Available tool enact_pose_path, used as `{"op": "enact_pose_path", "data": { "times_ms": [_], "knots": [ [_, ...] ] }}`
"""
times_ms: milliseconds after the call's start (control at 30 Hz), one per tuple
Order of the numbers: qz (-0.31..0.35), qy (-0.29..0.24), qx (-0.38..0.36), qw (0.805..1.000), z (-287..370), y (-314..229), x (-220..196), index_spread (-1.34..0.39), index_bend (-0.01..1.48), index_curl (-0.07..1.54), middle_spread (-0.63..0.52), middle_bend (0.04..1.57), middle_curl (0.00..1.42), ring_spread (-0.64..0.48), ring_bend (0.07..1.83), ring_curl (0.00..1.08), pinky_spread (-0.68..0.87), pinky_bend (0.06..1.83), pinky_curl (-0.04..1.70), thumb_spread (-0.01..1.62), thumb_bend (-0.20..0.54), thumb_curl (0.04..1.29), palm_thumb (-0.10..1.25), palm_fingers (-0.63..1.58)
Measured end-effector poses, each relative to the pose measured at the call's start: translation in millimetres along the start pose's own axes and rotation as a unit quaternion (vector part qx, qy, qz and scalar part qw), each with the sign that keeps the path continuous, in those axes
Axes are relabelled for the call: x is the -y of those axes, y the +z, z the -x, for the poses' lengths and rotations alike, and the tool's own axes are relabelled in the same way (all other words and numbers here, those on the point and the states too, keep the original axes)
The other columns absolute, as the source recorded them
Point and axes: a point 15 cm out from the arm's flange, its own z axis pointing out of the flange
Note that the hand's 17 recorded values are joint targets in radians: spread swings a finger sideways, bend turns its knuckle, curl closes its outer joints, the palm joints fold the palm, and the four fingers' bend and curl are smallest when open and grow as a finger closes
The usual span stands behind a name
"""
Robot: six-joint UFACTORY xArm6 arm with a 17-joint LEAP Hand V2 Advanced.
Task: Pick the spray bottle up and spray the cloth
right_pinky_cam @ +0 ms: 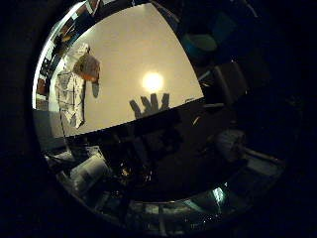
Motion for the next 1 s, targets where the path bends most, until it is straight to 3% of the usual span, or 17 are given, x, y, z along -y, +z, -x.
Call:
{"op": "enact_pose_path", "data": {
  "times_ms": [433, 667, 1000],
  "knots": [
    [-0.028, 0.045, 0.031, 0.998, 46, 32, -29, -0.19, 0.15, 0.26, 0.16, 0.21, 0.33, 0.20, 0.29, 0.27, 0.33, 0.39, 0.31, 0.89, -0.033, 0.30, 0.34, 0.10],
    [-0.098, 0.095, 0.055, 0.989, 63, 34, -37, -0.16, 0.15, 0.26, 0.17, 0.22, 0.34, 0.20, 0.33, 0.27, 0.34, 0.37, 0.31, 0.88, -0.026, 0.31, 0.38, 0.16],
    [-0.169, 0.157, 0.110, 0.967, 106, 87, -58, -0.14, 0.15, 0.27, 0.18, 0.23, 0.34, 0.20, 0.37, 0.27, 0.35, 0.36, 0.30, 0.89, -0.030, 0.31, 0.45, 0.18]
  ]
}}
